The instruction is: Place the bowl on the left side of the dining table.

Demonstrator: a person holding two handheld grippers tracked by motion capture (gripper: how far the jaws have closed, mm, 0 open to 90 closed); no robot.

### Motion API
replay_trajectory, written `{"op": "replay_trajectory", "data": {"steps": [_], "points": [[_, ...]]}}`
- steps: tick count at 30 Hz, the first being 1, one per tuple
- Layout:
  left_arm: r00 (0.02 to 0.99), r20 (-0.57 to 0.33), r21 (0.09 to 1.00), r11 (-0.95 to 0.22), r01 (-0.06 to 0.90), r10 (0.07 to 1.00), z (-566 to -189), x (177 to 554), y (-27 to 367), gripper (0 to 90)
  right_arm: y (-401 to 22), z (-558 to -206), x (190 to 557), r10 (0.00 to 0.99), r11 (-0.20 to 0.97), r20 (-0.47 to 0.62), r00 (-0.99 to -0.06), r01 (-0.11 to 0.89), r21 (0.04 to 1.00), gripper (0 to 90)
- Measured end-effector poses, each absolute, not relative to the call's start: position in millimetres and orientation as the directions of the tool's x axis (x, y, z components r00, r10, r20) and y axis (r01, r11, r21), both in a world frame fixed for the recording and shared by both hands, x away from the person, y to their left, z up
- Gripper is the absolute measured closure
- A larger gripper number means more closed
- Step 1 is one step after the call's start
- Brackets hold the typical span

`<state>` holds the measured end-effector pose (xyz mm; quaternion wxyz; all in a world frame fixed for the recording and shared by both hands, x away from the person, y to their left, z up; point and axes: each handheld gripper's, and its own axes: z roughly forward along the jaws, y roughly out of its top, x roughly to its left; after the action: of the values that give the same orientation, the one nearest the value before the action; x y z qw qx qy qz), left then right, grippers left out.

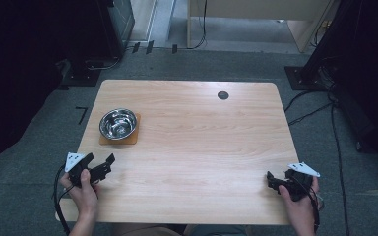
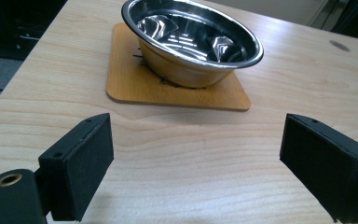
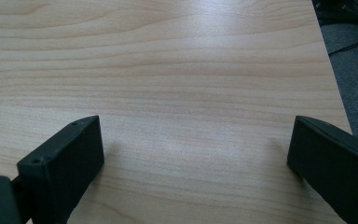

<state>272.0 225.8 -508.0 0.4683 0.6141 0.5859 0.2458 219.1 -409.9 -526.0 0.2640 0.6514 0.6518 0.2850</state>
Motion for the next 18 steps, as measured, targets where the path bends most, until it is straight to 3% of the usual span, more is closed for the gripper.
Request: {"op": "replay_trajectory", "data": {"steps": [18], "points": [[0.2,-0.233,0.845,0.097,0.525,0.952,-512,256,237,9.3,-410,-526,219,1.0,-0.012,0.028,-0.012,0.699,0.715,3.1]]}}
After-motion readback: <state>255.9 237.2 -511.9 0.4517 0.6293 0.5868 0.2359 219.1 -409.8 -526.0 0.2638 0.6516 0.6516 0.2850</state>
